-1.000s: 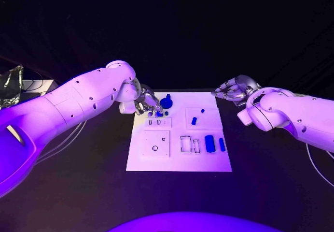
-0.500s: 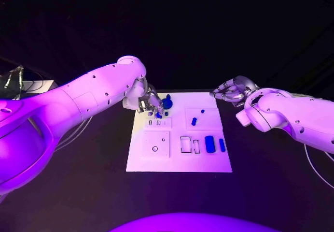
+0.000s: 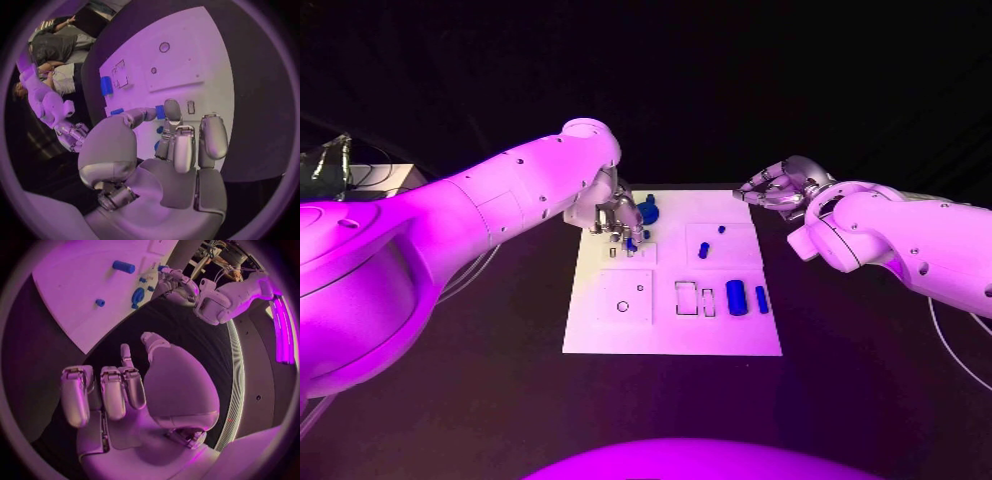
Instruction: Assemble the parts on the task board
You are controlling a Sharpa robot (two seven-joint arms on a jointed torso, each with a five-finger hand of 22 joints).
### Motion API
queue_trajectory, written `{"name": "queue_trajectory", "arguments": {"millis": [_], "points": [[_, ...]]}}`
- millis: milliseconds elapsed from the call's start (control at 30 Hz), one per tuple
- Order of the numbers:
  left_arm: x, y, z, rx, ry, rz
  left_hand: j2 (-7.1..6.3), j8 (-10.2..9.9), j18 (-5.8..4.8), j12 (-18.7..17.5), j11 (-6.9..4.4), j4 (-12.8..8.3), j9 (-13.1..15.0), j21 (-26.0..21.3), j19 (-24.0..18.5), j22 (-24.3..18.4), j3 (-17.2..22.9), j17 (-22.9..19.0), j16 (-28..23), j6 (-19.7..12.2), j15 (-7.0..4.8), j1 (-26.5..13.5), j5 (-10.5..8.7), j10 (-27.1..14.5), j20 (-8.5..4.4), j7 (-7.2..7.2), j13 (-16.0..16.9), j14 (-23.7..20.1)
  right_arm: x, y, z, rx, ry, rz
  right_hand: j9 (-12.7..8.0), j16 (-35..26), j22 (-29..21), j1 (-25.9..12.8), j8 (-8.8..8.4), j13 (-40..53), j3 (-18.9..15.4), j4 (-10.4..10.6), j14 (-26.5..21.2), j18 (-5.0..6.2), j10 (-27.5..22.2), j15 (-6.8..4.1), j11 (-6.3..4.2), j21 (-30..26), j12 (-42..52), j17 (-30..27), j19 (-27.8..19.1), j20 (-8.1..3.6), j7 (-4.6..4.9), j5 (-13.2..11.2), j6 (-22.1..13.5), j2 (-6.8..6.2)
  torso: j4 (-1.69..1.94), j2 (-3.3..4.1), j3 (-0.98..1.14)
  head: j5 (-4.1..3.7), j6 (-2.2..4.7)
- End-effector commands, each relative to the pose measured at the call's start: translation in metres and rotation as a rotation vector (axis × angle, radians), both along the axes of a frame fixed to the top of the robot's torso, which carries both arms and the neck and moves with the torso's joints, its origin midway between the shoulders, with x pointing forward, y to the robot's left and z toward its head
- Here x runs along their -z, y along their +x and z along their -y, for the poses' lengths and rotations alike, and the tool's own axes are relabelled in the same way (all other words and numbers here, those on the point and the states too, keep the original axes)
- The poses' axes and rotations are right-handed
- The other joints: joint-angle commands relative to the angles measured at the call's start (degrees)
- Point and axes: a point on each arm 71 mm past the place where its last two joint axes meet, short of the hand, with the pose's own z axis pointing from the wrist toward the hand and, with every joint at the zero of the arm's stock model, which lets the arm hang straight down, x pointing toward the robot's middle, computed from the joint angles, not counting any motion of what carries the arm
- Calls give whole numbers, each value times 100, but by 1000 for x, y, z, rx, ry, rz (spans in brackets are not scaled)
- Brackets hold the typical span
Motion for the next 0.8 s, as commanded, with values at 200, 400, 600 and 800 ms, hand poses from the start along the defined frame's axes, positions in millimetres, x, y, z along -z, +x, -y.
{"name": "queue_trajectory", "arguments": {"millis": [200,400,600,800], "points": [[0,1,4,15,50,27,65,-38,-88,38,-49,-1377,17,39,68,36,1305,1066,32,148,-39,52,84,114,-1,-85,37,463,0,0,-3,-23,-6,3,7,-21,1278,-29,24,1329,34,-15,538,59,395,-30,-23,-39,-25,1312,429,-24,1,36,-53,-36,7,7,1,-12,-14],[1,1,5,18,66,25,62,-42,-89,43,-49,-1377,20,40,71,39,1295,1078,36,154,-40,53,102,124,-1,-85,46,466,0,0,-4,-24,-6,3,7,-21,1278,-29,24,1329,34,-15,538,59,395,-30,-23,-39,-25,1312,429,-24,1,36,-53,-36,3,9,-3,-15,-32],[3,2,4,14,76,28,61,-43,-89,42,-49,-1377,22,41,72,40,1290,1083,38,158,-40,53,111,127,-1,-85,45,468,0,0,-4,-23,-5,6,7,-21,1278,-29,24,1329,34,-15,538,59,395,-30,-23,-39,-25,1312,429,-24,1,36,-53,-36,13,4,-2,-19,-54],[4,3,1,9,81,32,60,-46,-89,44,-49,-1376,25,41,73,41,1283,1080,37,162,-40,54,123,133,-2,-85,48,467,-1,0,-4,-22,-5,10,7,-21,1278,-29,24,1329,34,-15,538,59,395,-30,-23,-39,-25,1312,429,-24,1,36,-53,-36,2,10,0,-12,-67]]}}
